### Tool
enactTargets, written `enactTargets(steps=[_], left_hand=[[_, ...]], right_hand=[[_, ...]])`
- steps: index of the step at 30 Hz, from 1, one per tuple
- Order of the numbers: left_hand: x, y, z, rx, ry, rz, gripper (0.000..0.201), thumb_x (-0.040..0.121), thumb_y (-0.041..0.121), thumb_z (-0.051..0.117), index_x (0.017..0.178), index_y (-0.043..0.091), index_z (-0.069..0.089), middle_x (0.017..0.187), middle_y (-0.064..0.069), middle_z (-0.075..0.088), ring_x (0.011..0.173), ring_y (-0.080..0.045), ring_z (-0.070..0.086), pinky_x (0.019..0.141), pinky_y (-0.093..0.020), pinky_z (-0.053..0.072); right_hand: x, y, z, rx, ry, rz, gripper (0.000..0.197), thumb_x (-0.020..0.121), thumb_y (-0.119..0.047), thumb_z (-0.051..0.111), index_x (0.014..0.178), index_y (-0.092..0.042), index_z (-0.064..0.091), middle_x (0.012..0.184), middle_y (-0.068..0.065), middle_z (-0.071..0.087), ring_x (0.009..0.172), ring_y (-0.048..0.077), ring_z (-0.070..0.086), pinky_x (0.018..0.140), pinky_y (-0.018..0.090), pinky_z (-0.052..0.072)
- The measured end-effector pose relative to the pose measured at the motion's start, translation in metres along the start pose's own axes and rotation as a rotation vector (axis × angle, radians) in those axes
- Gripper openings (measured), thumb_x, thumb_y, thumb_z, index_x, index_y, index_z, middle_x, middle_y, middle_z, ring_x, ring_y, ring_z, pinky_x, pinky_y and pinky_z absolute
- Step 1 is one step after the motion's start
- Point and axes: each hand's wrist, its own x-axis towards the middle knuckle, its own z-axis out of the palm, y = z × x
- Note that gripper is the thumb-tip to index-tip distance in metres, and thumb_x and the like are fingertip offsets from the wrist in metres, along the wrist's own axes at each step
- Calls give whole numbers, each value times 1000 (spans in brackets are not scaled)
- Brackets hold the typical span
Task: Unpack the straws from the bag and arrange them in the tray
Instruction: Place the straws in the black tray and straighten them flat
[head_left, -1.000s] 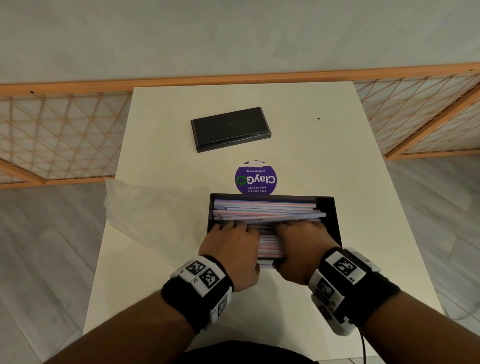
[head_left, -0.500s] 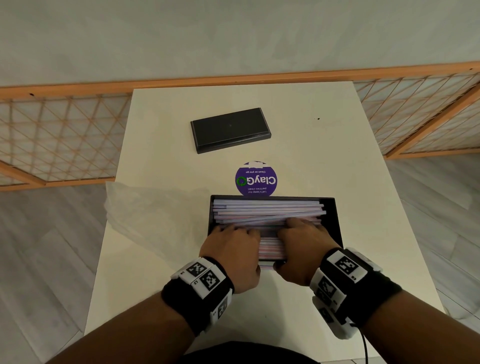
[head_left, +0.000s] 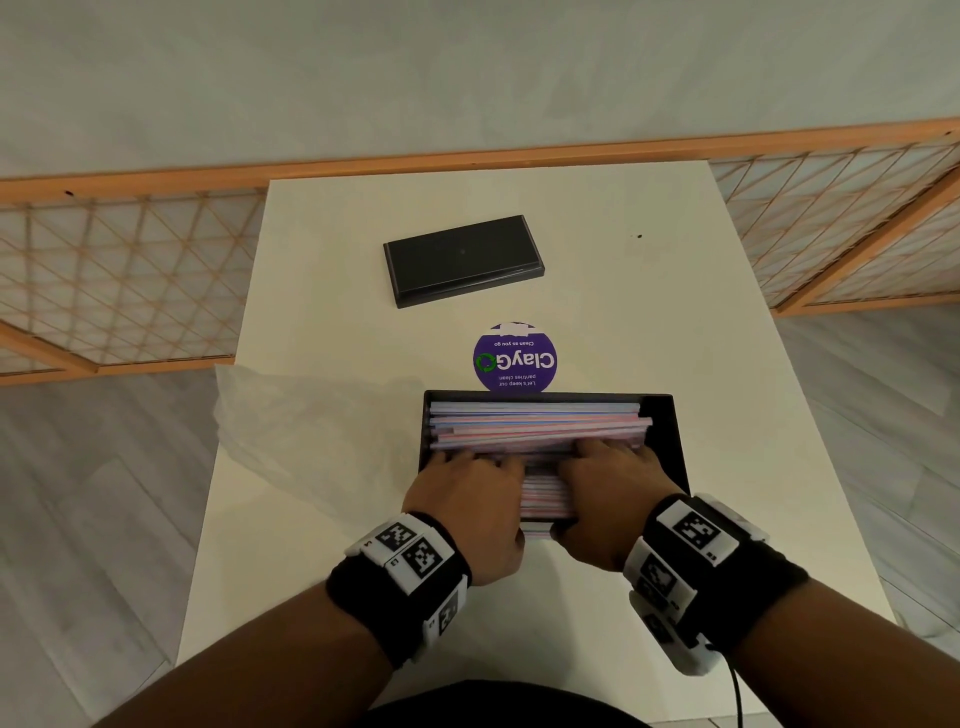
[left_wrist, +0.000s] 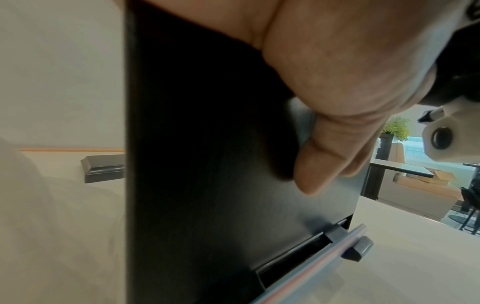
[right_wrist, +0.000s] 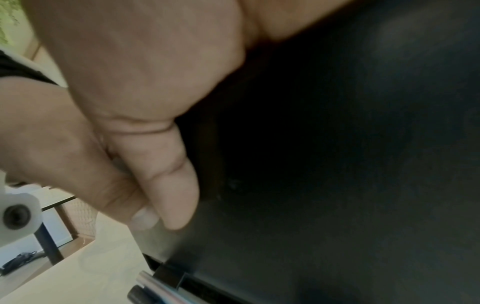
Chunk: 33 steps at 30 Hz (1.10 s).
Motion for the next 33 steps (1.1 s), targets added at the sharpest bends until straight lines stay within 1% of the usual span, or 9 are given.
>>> enactTargets(steps=[4, 6, 11, 13, 16, 20, 26, 30, 33], left_hand=[[0, -1, 2, -2, -5, 11, 47, 87, 44, 59, 127, 22, 52, 129, -2, 50, 122, -25, 51, 106, -41, 41], [0, 0, 3, -11, 3, 35, 45, 88, 42, 58, 128, 22, 52, 130, -2, 45, 122, -25, 49, 106, -41, 42], [-3, 0, 1, -1, 33, 82, 41, 90, 38, 57, 127, 25, 45, 126, 1, 59, 119, -25, 55, 105, -39, 42], [-4, 0, 0, 0, 22, 73, 41, 90, 38, 57, 127, 24, 48, 127, 1, 60, 121, -24, 54, 107, -39, 40], [-3, -1, 1, -22, 5, 67, 41, 90, 39, 57, 128, 24, 52, 130, 0, 51, 125, -23, 47, 109, -40, 40], [-1, -1, 0, -60, -21, 52, 40, 90, 39, 57, 127, 24, 55, 128, 1, 53, 122, -22, 52, 108, -39, 42], [-1, 1, -2, -55, -23, 35, 36, 91, 39, 57, 123, 24, 56, 125, 2, 61, 118, -22, 57, 105, -38, 43], [-1, 1, -1, -79, -10, 37, 37, 89, 40, 60, 123, 24, 57, 123, 2, 63, 115, -22, 59, 105, -37, 46], [-1, 1, 0, -73, -11, 31, 40, 89, 41, 60, 124, 24, 57, 126, 1, 57, 117, -23, 57, 105, -38, 44]], right_hand=[[-3, 0, 1, 6, 41, -16, 51, 78, -46, 60, 123, -28, 45, 121, -4, 62, 119, 25, 56, 112, 43, 29], [-5, 0, 0, -3, 54, -34, 48, 78, -45, 59, 121, -29, 46, 119, -4, 63, 118, 25, 57, 111, 42, 30], [-4, -6, -3, -60, 35, -64, 41, 79, -44, 62, 116, -28, 62, 124, -1, 51, 119, 26, 49, 105, 43, 36], [-5, -6, -1, -41, 51, -61, 44, 79, -43, 61, 120, -28, 57, 125, -3, 56, 118, 25, 53, 106, 42, 37], [-7, -5, 2, -19, 89, -52, 51, 80, -42, 60, 126, -26, 45, 123, -4, 62, 117, 24, 57, 111, 41, 33], [-6, -6, 1, -27, 59, -37, 41, 83, -43, 59, 121, -28, 56, 122, -6, 62, 120, 23, 55, 113, 41, 29], [-5, -6, 1, -39, 12, -15, 47, 80, -48, 59, 123, -28, 59, 127, -2, 50, 126, 26, 42, 110, 44, 31], [-4, -6, 0, -30, 27, -20, 44, 79, -46, 59, 119, -28, 58, 124, -3, 58, 121, 25, 51, 111, 41, 33], [-5, -6, 0, -17, 53, -27, 41, 78, -43, 59, 117, -28, 58, 119, -5, 64, 116, 23, 57, 111, 39, 35]])
